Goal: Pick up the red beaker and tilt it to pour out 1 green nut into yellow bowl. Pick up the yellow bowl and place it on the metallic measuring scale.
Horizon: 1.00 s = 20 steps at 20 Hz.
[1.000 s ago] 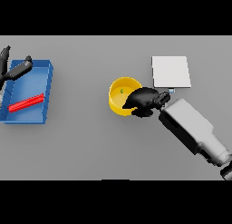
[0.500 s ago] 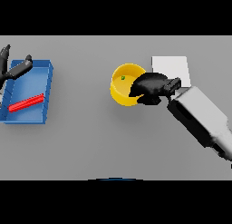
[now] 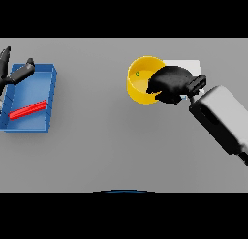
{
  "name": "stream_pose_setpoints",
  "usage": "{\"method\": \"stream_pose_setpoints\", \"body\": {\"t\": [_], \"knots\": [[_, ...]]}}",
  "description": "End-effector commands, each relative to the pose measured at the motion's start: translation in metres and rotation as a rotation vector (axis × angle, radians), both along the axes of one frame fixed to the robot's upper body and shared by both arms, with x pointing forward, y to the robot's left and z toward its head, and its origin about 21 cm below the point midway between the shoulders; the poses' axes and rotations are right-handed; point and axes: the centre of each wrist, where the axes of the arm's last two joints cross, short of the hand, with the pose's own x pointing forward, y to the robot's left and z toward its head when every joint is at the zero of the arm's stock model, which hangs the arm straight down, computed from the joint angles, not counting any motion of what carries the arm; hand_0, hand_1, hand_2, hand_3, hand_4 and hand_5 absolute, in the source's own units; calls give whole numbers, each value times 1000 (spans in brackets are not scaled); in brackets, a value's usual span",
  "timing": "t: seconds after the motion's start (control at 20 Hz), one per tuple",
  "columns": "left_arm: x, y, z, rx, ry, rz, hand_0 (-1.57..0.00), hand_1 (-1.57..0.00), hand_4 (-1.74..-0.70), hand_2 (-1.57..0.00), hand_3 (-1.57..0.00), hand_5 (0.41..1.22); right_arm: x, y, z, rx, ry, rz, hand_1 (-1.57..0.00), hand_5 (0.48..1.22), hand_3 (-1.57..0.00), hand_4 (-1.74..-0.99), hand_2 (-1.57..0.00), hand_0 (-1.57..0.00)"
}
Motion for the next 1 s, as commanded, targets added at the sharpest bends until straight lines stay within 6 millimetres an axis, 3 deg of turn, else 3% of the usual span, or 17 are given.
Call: {"method": "stream_pose_setpoints", "body": {"t": [0.0,0.3,0.6,0.95], "knots": [[-1,3,1,-4,-2,-1,1,1,-811,1,1,741,2,-6,6,8,-7,-12,-1570,1221,-1325,-1720,-1567,-1570],[-5,-1,7,13,21,16,1,1,-811,1,1,743,33,-41,7,13,-64,-179,-1571,1221,-1220,-1720,-1570,-1571],[-7,-1,9,14,25,35,1,1,-829,1,1,774,54,-77,-10,8,-56,-299,-1571,1221,-1168,-1720,-1571,-1571],[-5,1,6,23,34,42,1,1,-811,1,1,753,69,-96,-46,12,-36,-378,-1567,1221,-1390,-1724,-1571,-1571]]}}
